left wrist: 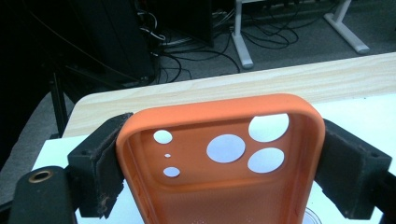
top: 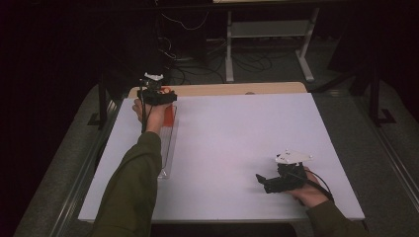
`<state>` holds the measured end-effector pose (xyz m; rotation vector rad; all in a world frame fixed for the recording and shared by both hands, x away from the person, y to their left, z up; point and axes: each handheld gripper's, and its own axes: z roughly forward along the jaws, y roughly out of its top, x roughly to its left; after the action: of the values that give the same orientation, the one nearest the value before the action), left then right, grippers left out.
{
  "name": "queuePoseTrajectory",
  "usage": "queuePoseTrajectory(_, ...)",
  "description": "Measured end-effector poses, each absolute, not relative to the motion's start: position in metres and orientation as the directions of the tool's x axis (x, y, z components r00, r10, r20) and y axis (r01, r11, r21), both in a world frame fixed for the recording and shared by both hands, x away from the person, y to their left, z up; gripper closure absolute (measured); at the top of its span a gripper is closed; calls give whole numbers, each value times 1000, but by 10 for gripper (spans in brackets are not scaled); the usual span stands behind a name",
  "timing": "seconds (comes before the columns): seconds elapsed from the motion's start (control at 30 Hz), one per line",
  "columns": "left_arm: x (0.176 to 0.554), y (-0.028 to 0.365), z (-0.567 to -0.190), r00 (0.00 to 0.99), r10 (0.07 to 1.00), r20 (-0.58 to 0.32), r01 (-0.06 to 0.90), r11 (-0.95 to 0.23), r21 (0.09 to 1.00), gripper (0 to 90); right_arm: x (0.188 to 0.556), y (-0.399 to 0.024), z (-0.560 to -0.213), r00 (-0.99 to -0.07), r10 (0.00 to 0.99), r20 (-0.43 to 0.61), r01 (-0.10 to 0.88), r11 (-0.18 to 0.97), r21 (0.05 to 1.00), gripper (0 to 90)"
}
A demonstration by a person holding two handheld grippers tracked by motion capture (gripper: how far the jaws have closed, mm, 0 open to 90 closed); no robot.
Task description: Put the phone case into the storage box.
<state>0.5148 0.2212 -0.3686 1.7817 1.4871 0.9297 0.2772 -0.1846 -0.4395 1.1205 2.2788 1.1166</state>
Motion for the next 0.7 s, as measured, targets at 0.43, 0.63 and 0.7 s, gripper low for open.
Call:
queuePoseTrajectory(0.43,515,224,-369,117,988,101,528,-149,836,19,278,-185,-440,-620,784,11,488,375,788,0)
queuePoseTrajectory(0.63,513,226,-365,149,984,93,520,-158,840,0,278,-185,-440,-621,784,10,487,376,788,0)
queuePoseTrajectory(0.7,511,227,-363,163,983,89,516,-162,841,0,278,-185,-440,-622,783,9,485,377,789,0)
